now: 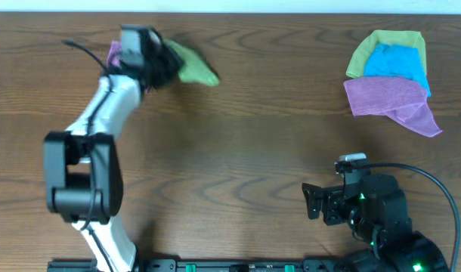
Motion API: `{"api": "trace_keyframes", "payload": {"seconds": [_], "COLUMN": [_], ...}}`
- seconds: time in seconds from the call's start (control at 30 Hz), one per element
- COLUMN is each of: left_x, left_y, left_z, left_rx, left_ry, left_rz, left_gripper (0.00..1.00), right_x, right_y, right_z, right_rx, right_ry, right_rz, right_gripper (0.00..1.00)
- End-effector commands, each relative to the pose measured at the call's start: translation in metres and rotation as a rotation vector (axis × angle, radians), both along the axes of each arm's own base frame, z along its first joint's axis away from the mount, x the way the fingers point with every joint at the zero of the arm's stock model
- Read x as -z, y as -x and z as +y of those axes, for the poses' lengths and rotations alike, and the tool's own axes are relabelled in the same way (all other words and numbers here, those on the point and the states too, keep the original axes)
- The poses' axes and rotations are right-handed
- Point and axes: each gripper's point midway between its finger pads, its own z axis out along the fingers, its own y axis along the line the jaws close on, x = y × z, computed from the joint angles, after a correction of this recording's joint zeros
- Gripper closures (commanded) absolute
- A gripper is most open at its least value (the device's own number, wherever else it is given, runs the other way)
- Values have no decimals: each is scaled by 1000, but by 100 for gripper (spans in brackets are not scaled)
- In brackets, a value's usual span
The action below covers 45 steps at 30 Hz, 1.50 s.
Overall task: Fold the cloth
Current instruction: 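Grasp the folded green square with the left gripper and place it on the purple cloth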
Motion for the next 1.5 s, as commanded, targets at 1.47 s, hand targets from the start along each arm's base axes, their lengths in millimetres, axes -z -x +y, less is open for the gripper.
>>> {"api": "trace_keyframes", "payload": {"seconds": [1.47], "left_x": [31], "left_y": [-44], "left_z": [131], "left_rx": [-363], "left_ry": [-124], "left_rz": [12], "left_gripper": [94], "right_x": [1], "right_y": [-1], "right_z": [-4], "right_rx": [28], "right_ry": [-1], "right_rz": [1], "right_gripper": [1]}}
